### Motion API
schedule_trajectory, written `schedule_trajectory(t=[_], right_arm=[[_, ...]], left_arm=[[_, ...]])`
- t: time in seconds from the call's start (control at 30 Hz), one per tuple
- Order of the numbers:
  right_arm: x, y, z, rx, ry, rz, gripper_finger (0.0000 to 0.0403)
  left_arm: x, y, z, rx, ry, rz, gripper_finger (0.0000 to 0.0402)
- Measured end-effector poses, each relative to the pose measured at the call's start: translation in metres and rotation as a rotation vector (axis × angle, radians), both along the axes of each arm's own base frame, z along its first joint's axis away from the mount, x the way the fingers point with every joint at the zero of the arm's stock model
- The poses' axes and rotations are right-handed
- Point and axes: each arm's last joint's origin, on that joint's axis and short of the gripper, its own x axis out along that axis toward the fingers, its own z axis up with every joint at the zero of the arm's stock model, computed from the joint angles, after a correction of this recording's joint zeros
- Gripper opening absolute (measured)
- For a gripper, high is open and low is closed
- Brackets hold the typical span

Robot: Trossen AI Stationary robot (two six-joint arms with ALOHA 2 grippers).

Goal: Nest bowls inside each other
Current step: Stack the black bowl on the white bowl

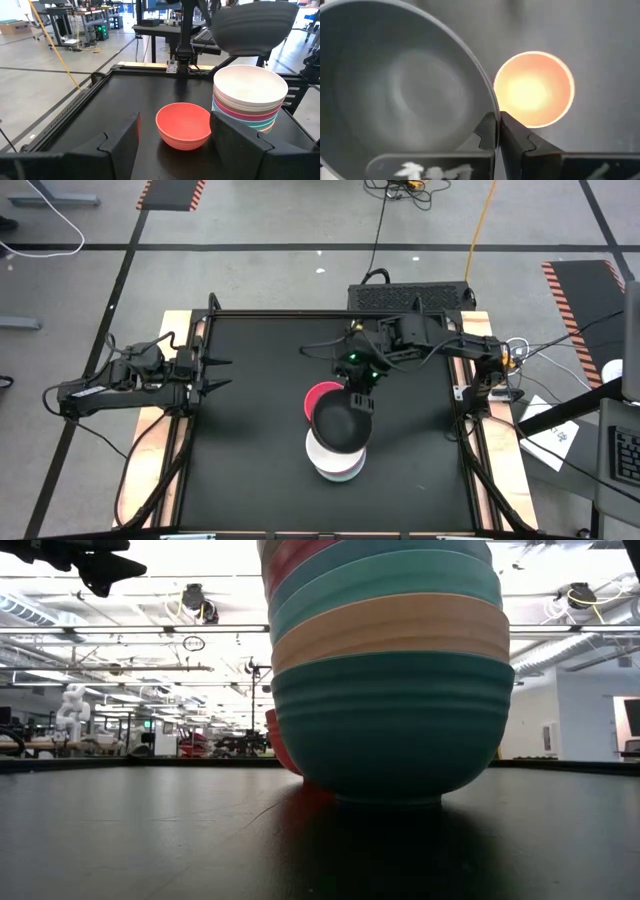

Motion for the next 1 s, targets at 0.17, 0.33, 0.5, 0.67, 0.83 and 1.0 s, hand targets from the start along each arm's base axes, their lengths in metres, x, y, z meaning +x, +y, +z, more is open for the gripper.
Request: schedule_trajectory(t=[0.17, 0.33, 0.5, 0.67, 0.83, 1.0], right_arm=[[0.013, 0.009, -0.021, 0.002, 0.108, 0.01, 0.0], [0.031, 0.014, -0.051, -0.007, 0.235, 0.012, 0.0], [0.037, 0.013, -0.064, -0.032, 0.305, -0.004, 0.0], [0.037, 0.011, -0.063, 0.002, 0.304, -0.006, 0.0], [0.037, 0.013, -0.063, 0.072, 0.312, 0.014, 0.0], [0.04, 0.014, -0.068, 0.075, 0.325, 0.015, 0.0]], left_arm=[[0.0, 0.0, 0.0, -0.001, -0.001, -0.001, 0.0243], [0.0, 0.0, 0.0, -0.005, -0.001, -0.001, 0.0243], [0.0, 0.0, 0.0, -0.006, -0.001, -0.001, 0.0243], [0.0, 0.0, 0.0, -0.006, -0.001, -0.005, 0.0243], [0.0, 0.0, 0.0, -0.007, -0.002, -0.009, 0.0243], [0.0, 0.0, 0.0, -0.007, -0.002, -0.01, 0.0243]])
